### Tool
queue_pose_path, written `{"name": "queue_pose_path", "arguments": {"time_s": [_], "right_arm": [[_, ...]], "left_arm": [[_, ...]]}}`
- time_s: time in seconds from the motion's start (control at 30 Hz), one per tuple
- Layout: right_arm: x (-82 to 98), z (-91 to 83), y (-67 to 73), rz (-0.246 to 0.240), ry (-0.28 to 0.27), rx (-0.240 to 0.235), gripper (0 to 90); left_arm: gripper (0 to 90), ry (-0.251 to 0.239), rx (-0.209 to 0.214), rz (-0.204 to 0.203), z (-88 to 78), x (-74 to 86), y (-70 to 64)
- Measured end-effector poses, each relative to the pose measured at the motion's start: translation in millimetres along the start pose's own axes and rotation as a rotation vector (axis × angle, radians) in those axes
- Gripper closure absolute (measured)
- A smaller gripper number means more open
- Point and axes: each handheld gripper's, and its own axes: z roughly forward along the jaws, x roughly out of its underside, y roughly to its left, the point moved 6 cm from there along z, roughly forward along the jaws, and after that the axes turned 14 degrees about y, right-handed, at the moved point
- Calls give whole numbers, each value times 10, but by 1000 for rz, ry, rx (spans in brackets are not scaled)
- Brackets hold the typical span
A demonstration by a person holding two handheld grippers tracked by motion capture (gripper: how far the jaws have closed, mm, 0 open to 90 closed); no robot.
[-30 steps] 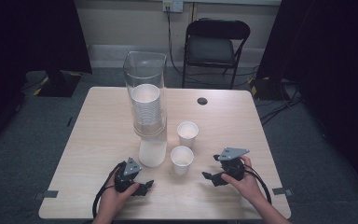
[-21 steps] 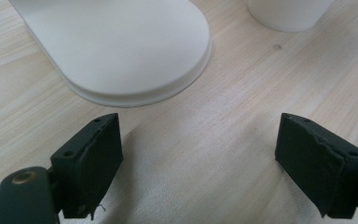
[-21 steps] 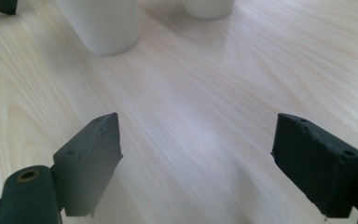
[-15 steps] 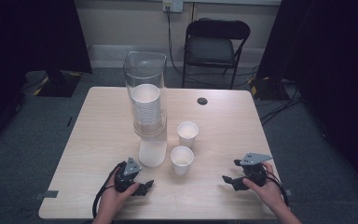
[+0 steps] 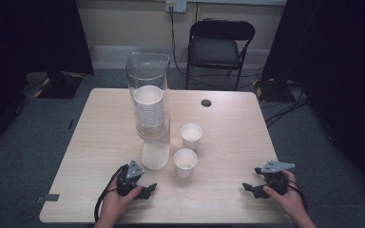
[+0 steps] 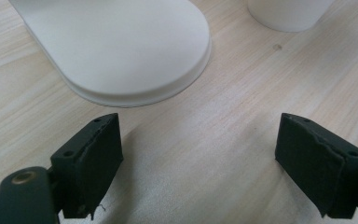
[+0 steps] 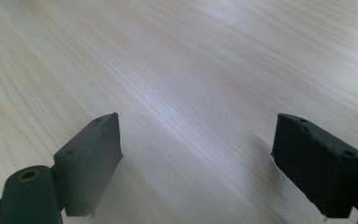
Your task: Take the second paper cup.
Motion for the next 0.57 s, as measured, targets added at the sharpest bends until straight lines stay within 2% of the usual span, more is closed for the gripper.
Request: {"name": "queue_pose_path", "arguments": {"time_s": [0.2,0.37,0.57], "right_arm": [[58,25,-24,-5,8,15,146],[90,31,-49,-5,-29,19,141],[101,24,-56,-3,-29,23,141]], "left_arm": [[142,-1,0,-2,1,-1,-2],[142,-2,1,-4,1,-1,-3],[142,-4,2,-6,2,-3,-5]]}}
